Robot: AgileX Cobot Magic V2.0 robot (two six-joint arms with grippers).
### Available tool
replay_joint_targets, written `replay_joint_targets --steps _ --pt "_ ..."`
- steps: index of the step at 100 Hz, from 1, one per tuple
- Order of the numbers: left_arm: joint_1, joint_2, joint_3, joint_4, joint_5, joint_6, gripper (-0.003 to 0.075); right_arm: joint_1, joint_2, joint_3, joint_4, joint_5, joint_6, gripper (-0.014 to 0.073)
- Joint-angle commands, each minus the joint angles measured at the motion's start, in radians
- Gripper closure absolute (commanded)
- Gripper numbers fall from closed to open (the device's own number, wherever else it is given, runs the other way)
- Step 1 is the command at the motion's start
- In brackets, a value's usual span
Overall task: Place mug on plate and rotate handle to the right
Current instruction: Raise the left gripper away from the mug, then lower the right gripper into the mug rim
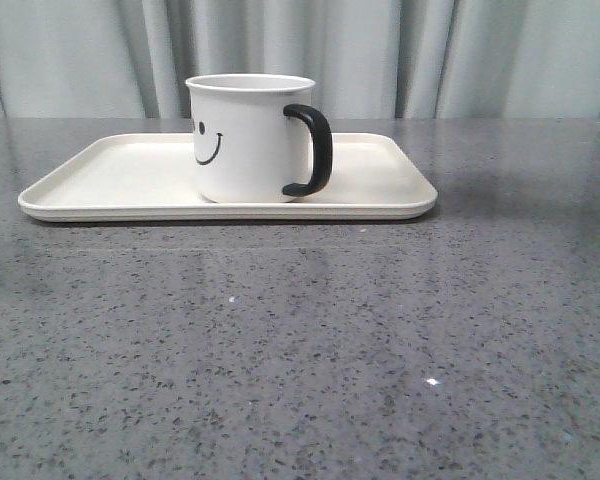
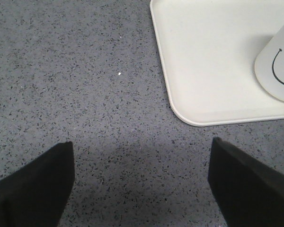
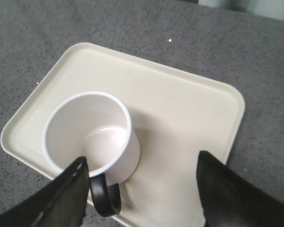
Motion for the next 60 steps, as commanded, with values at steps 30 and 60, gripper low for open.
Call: replay_joint_targets --steps 30,60 --pt "0.003 -0.003 -0.029 -0.004 -0.070 -0.003 0.0155 0.052 0.299 -0.333 0.011 0.112 0.013 0.0106" --pt "0.003 -0.003 -0.029 -0.004 -0.074 -0.003 0.0155 0.062 0.365 -0.339 0.013 0.134 0.021 0.0106"
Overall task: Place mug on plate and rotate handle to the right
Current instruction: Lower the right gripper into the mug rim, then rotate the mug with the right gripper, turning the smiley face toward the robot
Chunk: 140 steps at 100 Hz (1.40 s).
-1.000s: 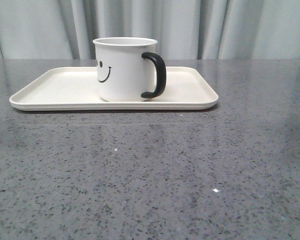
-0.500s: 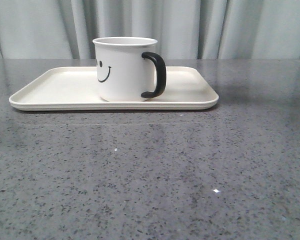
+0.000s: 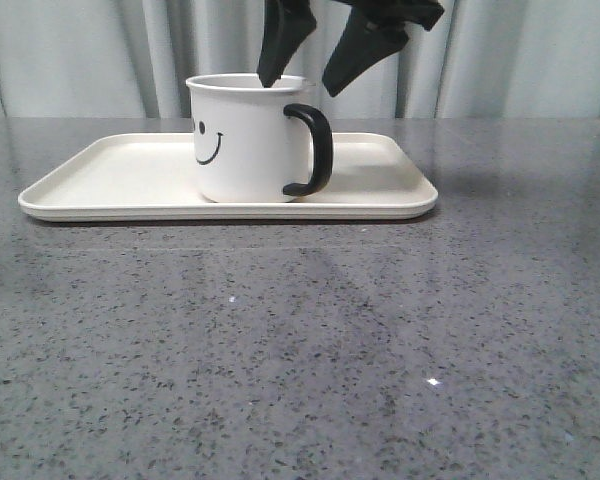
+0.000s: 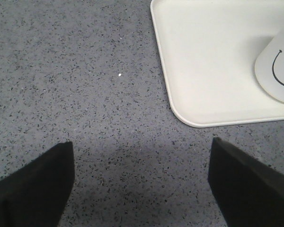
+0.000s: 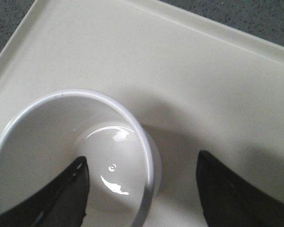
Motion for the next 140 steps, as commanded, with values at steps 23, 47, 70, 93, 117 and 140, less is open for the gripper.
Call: replay_joint_targets --steps 23,47,70,93,117,140 --pt "0.003 -0.003 -0.029 -0.004 -0.070 -0.003 0.0155 0.014 -0.020 -0.034 0.018 -0.041 0.003 0.0282" --pt "0.003 -0.003 -0.029 -0.004 -0.070 -0.003 0.0155 0.014 -0.020 -0.042 0.018 -0.068 0.002 0.0657" --pt "0.003 -0.003 -0.029 -0.004 -0.070 -0.003 0.0155 0.014 -0.020 -0.161 0.017 0.065 -0.172 0.0650" --pt "0.003 -0.003 -0.029 -0.004 -0.070 -0.003 0.0155 0.012 0.020 -0.346 0.017 0.265 -0.416 0.0654" --pt "0.003 -0.003 -0.029 -0.004 -0.070 -0.003 0.0155 0.009 0.140 -0.534 0.019 0.443 -0.530 0.0654" --pt "0.003 -0.003 -0.029 -0.004 -0.070 -0.003 0.0155 0.009 0.213 -0.606 0.042 0.480 -0.581 0.0654"
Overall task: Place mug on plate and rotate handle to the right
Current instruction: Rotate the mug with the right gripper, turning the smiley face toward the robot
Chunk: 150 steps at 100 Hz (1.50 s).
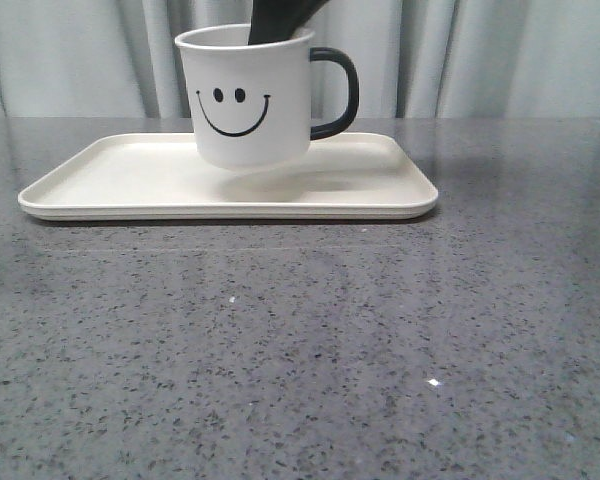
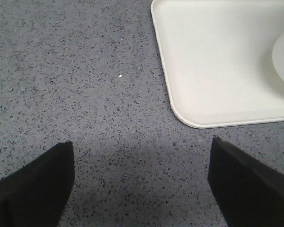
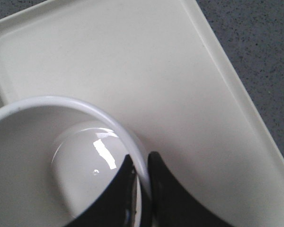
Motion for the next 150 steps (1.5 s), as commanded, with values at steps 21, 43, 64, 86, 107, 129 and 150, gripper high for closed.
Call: replay_joint_targets --steps 21,43,64,86,107,129,150 --pt "0.001 -0.003 -0.029 -0.004 -0.068 -0.003 0.0155 -0.021 -0.023 -0.049 0.077 0.056 -0.062 0.0654" --pt "0.001 -0.003 -0.029 -0.004 -0.068 -0.003 0.0155 -0.026 -0.023 -0.049 0.107 0.061 -0.106 0.0654" --pt "0.001 -0.003 -0.029 -0.004 -0.068 -0.003 0.0155 -0.026 -0.023 -0.049 0.108 0.070 -0.113 0.0654" --pt "0.001 -0.003 -0.029 -0.004 -0.068 -0.003 0.0155 -0.026 -0.023 -0.049 0.111 0.078 -0.145 0.0654" --pt "0.001 -0.003 -0.029 -0.004 -0.068 -0.003 0.0155 -0.025 -0.006 -0.049 0.135 0.084 -0.164 0.0654" --pt "0.001 -0.003 -0.029 -0.004 -0.068 -0.003 0.0155 -0.025 0.000 -0.049 0.142 0.086 -0.200 0.0654" --pt "0.001 -0.003 -0.029 -0.004 -0.068 -0.003 0.0155 -0.025 0.017 -0.047 0.142 0.088 -0.215 0.0654"
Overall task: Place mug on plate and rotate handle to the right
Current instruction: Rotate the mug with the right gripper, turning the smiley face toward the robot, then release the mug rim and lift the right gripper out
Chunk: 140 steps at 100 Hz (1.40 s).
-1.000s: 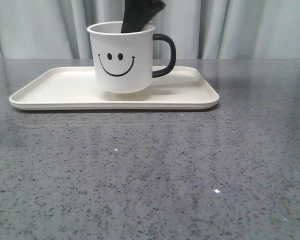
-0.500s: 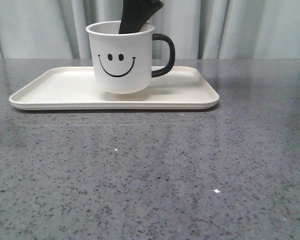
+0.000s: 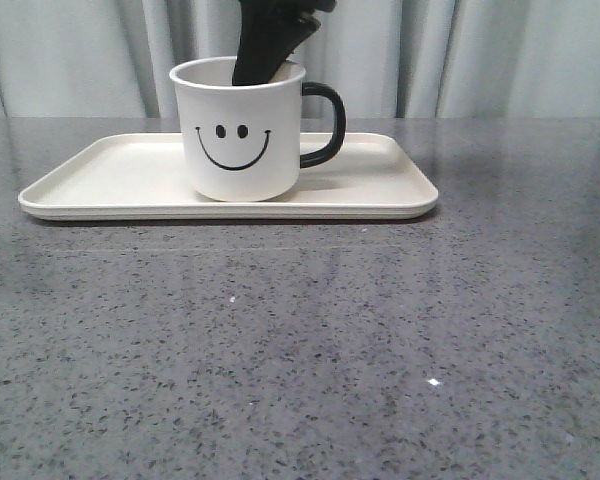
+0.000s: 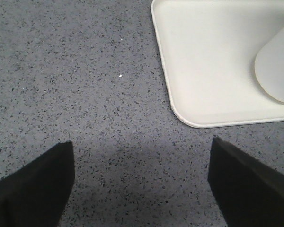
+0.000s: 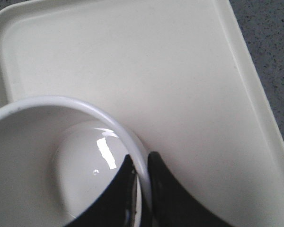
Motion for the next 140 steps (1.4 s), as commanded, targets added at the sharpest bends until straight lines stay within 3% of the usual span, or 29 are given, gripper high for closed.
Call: replay_joint_targets --steps 1,38,49,71,80,116,140 --pt "0.001 -0.003 -0.029 -0.004 -0.068 -0.003 0.0155 -0.005 -0.051 -0.033 0.041 0.086 -0.016 0.0654" --pt "0.001 -0.003 -0.029 -0.004 -0.068 -0.003 0.0155 -0.005 -0.044 -0.033 0.041 0.086 -0.016 0.0629" --pt "0.001 -0.003 -0.029 -0.004 -0.068 -0.003 0.0155 -0.005 -0.044 -0.033 0.041 0.086 -0.016 0.0529" --pt "0.001 -0.003 -0.029 -0.004 -0.068 -0.003 0.0155 -0.005 -0.048 -0.033 0.041 0.058 -0.015 0.0247" --pt "0.001 -0.003 -0.029 -0.004 -0.068 -0.003 0.0155 -0.005 -0.058 -0.033 0.041 0.038 -0.009 0.0186" --pt "0.001 -0.003 -0.029 -0.004 -0.068 -0.003 0.0155 -0.019 -0.177 -0.033 0.040 -0.058 0.116 0.0172" --pt "0.001 -0.003 -0.029 -0.004 -0.069 -0.003 0.0155 -0.115 -0.308 -0.023 0.007 -0.068 0.232 0.0172"
